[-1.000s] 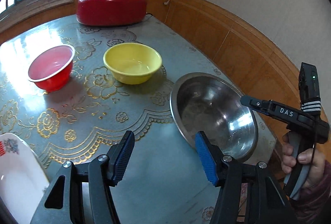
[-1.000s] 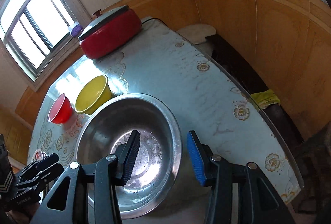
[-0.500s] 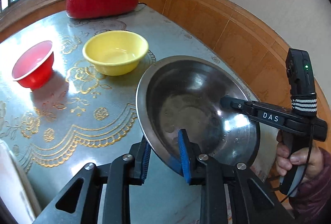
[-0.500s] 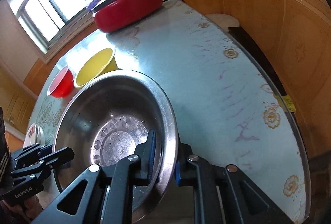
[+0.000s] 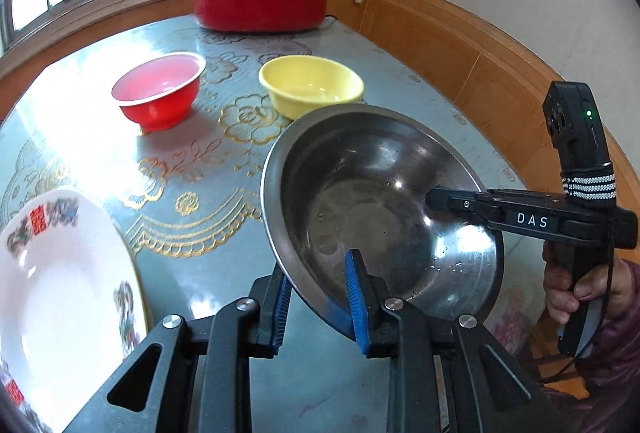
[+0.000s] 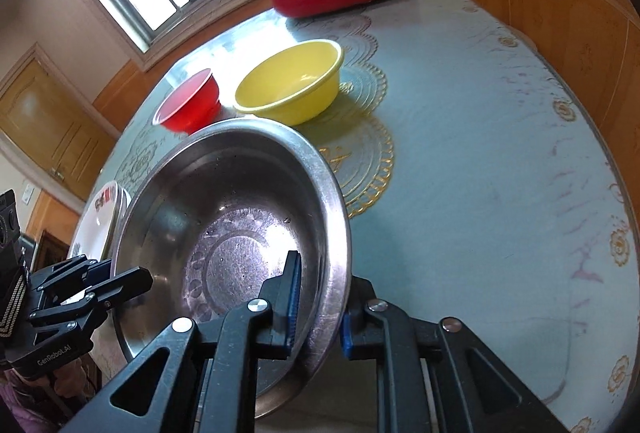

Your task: Organize plates and bowls

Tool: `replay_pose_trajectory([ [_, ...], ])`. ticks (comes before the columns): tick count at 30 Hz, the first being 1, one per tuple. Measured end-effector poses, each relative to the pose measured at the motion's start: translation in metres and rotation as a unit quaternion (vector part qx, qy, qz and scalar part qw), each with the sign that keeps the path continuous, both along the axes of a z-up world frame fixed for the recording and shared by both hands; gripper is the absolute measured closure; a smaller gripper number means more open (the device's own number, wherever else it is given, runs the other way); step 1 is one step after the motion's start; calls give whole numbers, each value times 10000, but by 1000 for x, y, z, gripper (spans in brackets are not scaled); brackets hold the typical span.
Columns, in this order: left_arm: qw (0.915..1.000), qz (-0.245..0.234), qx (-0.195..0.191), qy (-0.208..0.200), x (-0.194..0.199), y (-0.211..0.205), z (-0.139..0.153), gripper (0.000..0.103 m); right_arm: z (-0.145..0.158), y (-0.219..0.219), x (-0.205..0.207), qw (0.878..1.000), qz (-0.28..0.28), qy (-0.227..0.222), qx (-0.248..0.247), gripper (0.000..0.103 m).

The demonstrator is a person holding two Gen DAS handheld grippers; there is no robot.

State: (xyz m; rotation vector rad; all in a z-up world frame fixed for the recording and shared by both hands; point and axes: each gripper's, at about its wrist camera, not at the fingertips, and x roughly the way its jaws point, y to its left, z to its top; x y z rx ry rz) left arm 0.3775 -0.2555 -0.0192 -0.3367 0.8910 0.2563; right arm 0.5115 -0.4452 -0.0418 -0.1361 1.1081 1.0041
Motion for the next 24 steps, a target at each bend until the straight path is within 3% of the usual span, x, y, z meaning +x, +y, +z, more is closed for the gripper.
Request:
replay_pose_trajectory([
  [3, 9999, 98, -42, 39, -4, 1, -5, 76, 1, 6, -3, 9999, 124, 12, 73, 87],
  [12, 9986, 386, 302, 191, 0, -2, -6, 72, 0, 16, -3, 9996, 226, -146, 3, 87],
  [14, 9983, 429, 378, 129, -2, -2, -3, 62, 3, 15, -3, 9996, 232, -158, 24, 86],
  [19, 9977, 508, 446, -23, -8, 0, 7, 60, 10, 15, -1, 9995, 249, -185, 95, 68],
  [24, 9970, 660, 338, -233, -12, 9, 18, 60, 26, 9, 11, 9988, 186, -301, 324, 63],
])
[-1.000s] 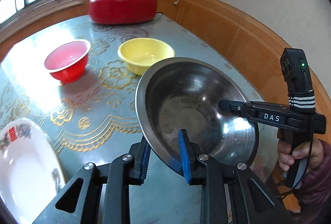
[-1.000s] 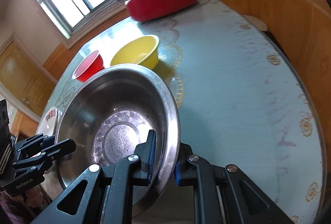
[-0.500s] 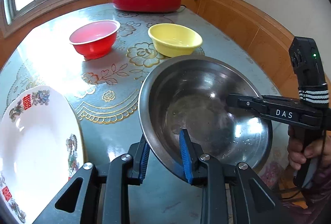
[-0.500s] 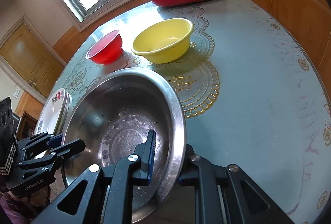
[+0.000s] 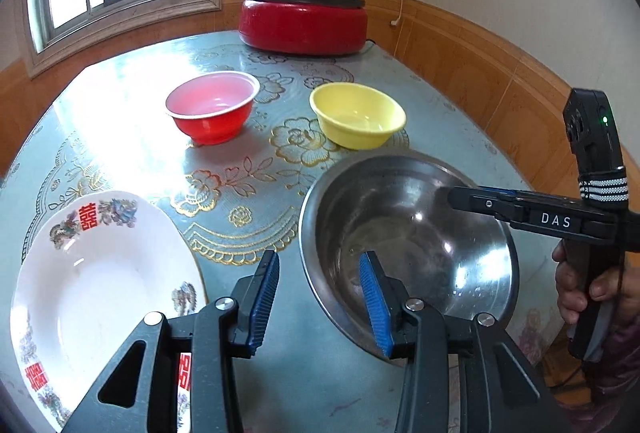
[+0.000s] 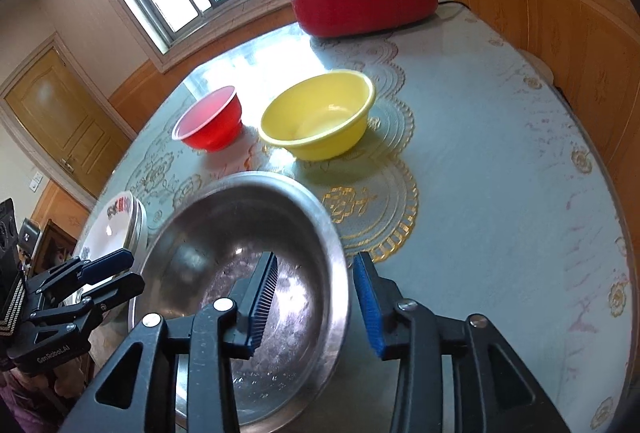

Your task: Organize plates and bowls

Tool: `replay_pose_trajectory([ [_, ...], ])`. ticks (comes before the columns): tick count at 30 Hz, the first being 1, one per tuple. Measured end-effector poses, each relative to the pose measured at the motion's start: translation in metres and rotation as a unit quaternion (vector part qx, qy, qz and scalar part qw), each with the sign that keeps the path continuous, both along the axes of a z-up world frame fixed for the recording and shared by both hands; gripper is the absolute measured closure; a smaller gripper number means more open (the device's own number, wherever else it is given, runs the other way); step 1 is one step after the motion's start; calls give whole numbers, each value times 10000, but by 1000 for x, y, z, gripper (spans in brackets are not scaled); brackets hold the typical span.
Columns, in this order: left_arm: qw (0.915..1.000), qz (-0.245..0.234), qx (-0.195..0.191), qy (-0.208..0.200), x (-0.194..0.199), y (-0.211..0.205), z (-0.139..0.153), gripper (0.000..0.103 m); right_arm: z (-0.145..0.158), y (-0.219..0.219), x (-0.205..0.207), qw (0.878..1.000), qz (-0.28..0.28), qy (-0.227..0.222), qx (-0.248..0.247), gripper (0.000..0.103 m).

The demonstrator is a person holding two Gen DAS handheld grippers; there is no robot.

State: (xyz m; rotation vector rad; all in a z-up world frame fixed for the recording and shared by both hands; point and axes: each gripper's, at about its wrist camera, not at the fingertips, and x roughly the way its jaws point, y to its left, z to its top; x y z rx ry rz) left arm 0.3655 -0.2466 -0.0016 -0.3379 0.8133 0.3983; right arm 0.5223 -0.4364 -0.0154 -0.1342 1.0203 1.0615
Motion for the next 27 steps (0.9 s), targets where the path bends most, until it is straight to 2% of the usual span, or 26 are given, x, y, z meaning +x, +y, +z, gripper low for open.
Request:
replay_pose_trajectory([
  [2, 9999, 26, -88, -84, 4, 4, 4, 58, 4, 1, 8, 9999, -53, 33, 83, 62],
  [4, 9998, 12, -177, -123, 13, 8, 8, 47, 7, 2, 18, 9997, -136, 88, 162, 62],
  [9, 9998, 18, -189, -50, 39, 21, 14, 46, 10, 14, 44, 9975, -391, 396, 446, 62],
  [12, 9993, 51, -362, 19, 59, 33, 12, 46, 8, 28, 56, 9960, -430, 589, 526, 62],
  [15, 9991, 32, -409, -71, 77, 41, 14, 46, 9, 41, 68, 9956, -452, 607, 545, 62],
  [18, 9994, 53, -319, -144, 94, 51, 15, 36, 8, 53, 83, 9953, -516, 656, 497, 62],
  [20, 9987, 109, -486, -135, 103, 60, 13, 21, 4, 60, 93, 9943, -495, 797, 502, 62],
  [24, 9970, 211, -738, -54, 123, 79, 4, 21, -5, 71, 109, 9935, -470, 935, 449, 64],
  [27, 9938, 295, -1071, 70, 134, 90, -6, 30, -11, 79, 115, 9942, -462, 884, 404, 71],
])
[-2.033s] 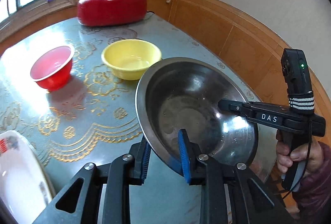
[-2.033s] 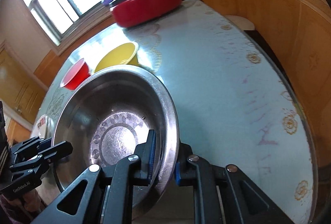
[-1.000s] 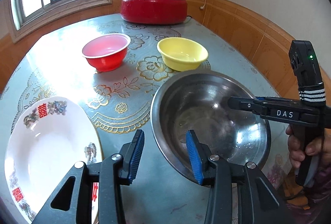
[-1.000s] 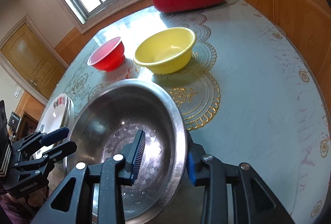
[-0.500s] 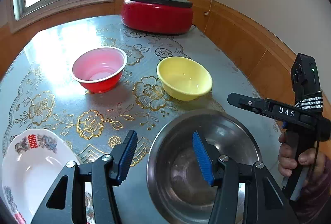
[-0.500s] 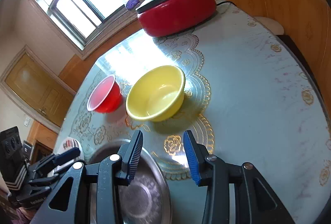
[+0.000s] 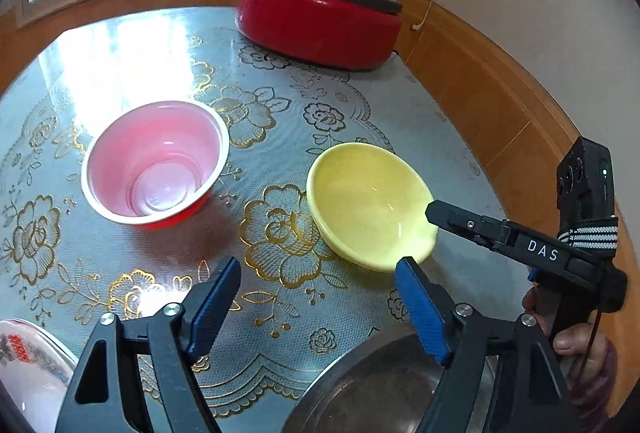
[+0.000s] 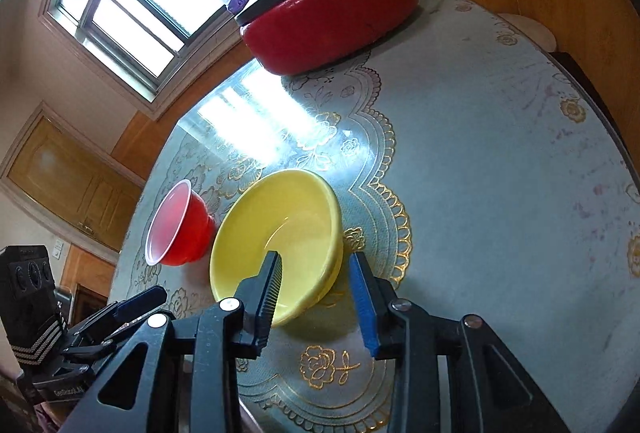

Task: Organize plates and bowls
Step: 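Release the steel bowl and grasp the yellow bowl rim with the left tool, then lift the yellow bowl with the left tool and lower it into the steel bowl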

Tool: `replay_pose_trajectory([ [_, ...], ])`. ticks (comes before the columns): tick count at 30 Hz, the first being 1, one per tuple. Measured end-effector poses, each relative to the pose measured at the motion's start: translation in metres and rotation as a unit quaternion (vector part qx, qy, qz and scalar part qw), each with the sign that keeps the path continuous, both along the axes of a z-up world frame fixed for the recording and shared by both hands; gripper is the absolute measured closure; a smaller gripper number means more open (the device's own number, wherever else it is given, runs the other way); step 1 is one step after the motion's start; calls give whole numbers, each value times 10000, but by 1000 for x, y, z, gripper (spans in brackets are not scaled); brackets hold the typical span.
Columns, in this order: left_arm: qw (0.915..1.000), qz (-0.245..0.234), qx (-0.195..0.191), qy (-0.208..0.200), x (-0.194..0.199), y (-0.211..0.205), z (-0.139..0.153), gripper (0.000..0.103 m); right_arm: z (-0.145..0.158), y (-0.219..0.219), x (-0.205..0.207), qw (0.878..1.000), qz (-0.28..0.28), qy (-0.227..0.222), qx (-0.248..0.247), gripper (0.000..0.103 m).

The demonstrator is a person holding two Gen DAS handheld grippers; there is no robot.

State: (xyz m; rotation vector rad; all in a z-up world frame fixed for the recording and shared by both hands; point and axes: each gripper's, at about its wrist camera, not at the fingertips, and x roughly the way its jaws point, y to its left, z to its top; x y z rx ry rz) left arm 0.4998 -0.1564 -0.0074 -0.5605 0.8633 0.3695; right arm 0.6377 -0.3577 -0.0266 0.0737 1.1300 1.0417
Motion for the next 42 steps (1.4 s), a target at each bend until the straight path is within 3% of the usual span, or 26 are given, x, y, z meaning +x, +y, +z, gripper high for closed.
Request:
replay_pose_trajectory([
  [2, 9994, -58, -315, 147, 9, 6, -8, 48, -5, 4, 4, 10000, 35, 14, -26, 73],
  [6, 9990, -43, -333, 279, 27, 7, -14, 56, -13, 8, 5, 9999, 134, -2, -58, 82],
  [9, 9985, -79, -401, 359, 41, 9, -21, 65, -17, 7, 7, 9998, 209, 27, 8, 82],
  [11, 9982, -151, -398, 428, 49, 8, -26, 82, -18, 9, 7, 9997, 247, 6, 0, 84],
  [14, 9981, -166, -381, 466, 54, 4, -30, 83, -17, 9, 5, 9996, 293, -43, -41, 88],
  [17, 9989, -302, 15, 356, 49, -11, -17, 83, -9, 5, 2, 9994, 325, -141, 43, 89],
  [20, 9991, -325, 116, 256, 42, -18, -6, 83, 2, 1, -2, 9991, 332, -233, 137, 90],
  [32, 9966, -560, 576, -165, -20, -56, 29, 82, 44, -29, -48, 9958, 520, -444, 610, 88],
  [42, 9945, -782, 674, -204, -73, -84, 21, 82, 39, -55, -95, 9927, 980, -525, 478, 88],
])
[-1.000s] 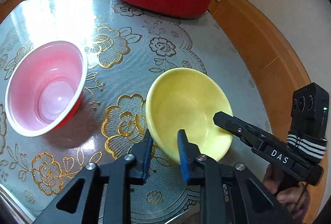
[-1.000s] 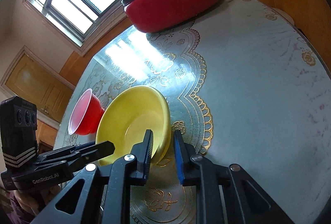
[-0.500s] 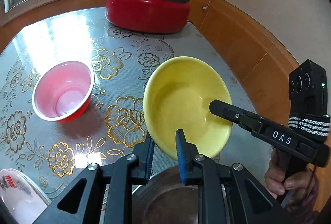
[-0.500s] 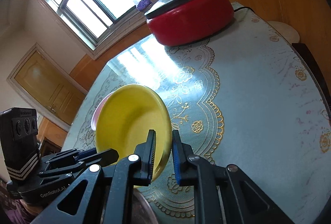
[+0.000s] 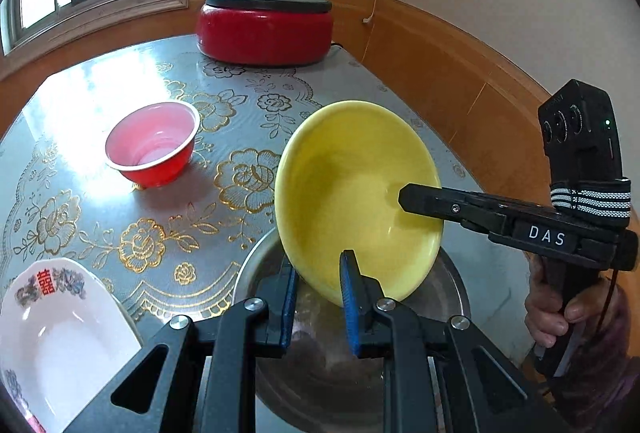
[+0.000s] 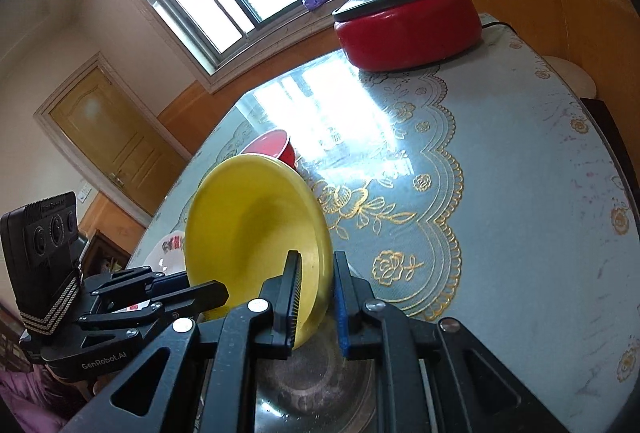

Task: Organize plates and bowls
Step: 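Lift the yellow bowl with the left tool and lower it into the steel bowl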

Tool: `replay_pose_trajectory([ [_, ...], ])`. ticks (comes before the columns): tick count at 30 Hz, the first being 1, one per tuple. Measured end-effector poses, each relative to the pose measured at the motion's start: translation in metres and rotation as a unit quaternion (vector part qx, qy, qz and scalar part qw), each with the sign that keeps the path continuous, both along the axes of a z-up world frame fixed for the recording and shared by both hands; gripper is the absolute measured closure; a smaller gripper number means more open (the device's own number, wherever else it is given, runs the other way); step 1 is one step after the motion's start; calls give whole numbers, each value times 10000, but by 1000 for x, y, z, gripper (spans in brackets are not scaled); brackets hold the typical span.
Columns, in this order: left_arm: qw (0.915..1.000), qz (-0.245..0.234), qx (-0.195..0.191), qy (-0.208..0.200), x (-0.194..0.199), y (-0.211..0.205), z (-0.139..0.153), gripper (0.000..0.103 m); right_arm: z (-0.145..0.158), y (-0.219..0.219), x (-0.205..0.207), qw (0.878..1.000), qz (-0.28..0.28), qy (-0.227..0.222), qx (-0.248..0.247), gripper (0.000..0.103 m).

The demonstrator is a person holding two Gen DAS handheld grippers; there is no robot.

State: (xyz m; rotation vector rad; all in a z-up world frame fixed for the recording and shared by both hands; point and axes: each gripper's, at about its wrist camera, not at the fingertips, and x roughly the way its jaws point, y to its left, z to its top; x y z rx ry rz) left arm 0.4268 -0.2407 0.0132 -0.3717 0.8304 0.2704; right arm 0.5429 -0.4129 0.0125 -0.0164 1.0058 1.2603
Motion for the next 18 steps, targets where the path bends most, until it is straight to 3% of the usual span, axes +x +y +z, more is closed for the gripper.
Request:
replay_pose_trajectory([
  [18, 10000, -42, -58, 3, -33, -23, -18, 82, -13, -24, -37, 9997, -3, 84, -241, 87],
])
